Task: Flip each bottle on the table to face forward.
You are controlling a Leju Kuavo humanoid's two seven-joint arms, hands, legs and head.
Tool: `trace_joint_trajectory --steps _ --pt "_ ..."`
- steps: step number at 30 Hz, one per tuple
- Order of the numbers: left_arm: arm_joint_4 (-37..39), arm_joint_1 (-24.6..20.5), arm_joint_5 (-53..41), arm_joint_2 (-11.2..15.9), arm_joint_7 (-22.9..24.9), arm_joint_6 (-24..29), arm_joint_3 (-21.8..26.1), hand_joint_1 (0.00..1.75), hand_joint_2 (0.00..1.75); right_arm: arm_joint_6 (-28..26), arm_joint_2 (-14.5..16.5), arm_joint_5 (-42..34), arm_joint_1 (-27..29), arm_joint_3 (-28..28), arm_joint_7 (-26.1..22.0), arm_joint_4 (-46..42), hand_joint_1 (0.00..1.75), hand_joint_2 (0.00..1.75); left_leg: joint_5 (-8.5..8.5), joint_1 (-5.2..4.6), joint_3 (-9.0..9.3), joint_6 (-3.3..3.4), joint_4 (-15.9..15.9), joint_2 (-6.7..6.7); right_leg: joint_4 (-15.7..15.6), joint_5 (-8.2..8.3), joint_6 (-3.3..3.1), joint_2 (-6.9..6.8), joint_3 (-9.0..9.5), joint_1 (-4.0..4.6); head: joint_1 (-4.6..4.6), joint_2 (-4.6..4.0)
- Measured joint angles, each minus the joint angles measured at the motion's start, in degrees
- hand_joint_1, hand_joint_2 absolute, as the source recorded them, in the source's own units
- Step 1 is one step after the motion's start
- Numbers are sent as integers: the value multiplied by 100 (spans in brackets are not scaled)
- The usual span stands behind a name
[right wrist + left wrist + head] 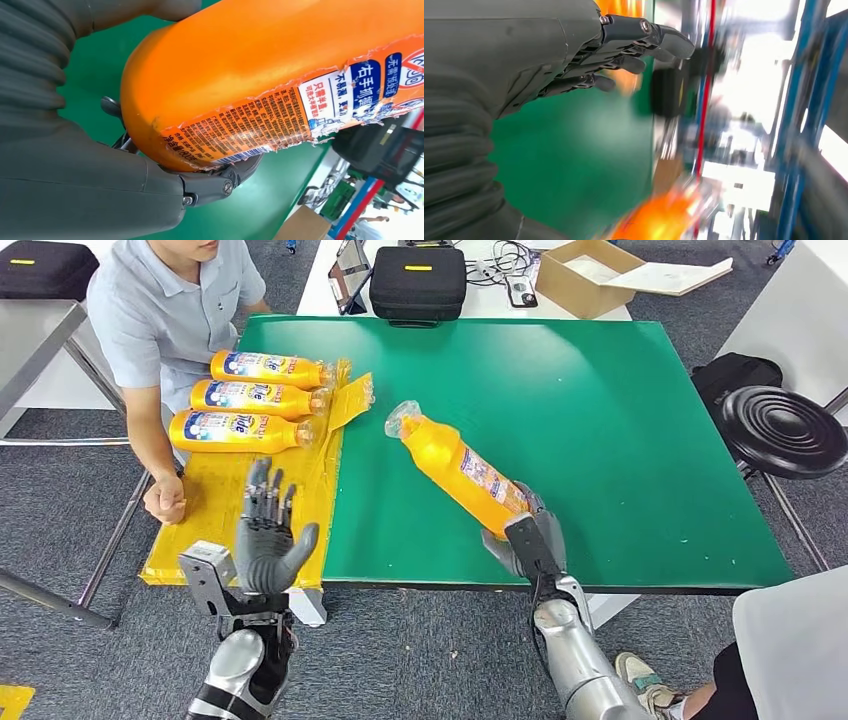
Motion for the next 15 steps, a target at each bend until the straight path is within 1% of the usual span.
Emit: trace_joint_trajectory --steps 2,4,7,11,13,15 --pt "142 -9 14 39 74 -376 -123 0 175 159 8 -44 87 122 -1 -225 175 175 0 0 -1 0 0 3 0 0 0 1 -2 0 0 0" --pt "297 -18 4 69 134 -630 -234 0 175 407 17 25 165 319 -2 -427 175 175 -1 0 -1 0 0 5 0 0 0 1 -3 0 0 0" --pt "487 -25 -16 87 171 -933 -369 0 175 782 32 182 269 712 -3 -614 175 175 -1 0 0 0 0 4 0 0 0 1 -5 1 -1 0" --pt "626 -28 154 82 143 -1301 -445 0 175 1219 71 156 463 1212 -4 -812 175 175 -1 4 -1 0 0 4 0 -1 -1 1 -5 3 -1 0" --pt "657 -34 240 70 143 -1366 -449 0 175 1276 88 78 577 1433 -4 -933 175 175 -1 4 -1 -1 -1 4 0 -1 -2 1 -6 3 0 0" --pt "683 -42 323 48 168 -1409 -450 0 175 1194 102 -4 673 1646 -4 -1036 175 175 -1 3 -2 -1 -1 4 0 -1 -2 1 -6 2 0 0"
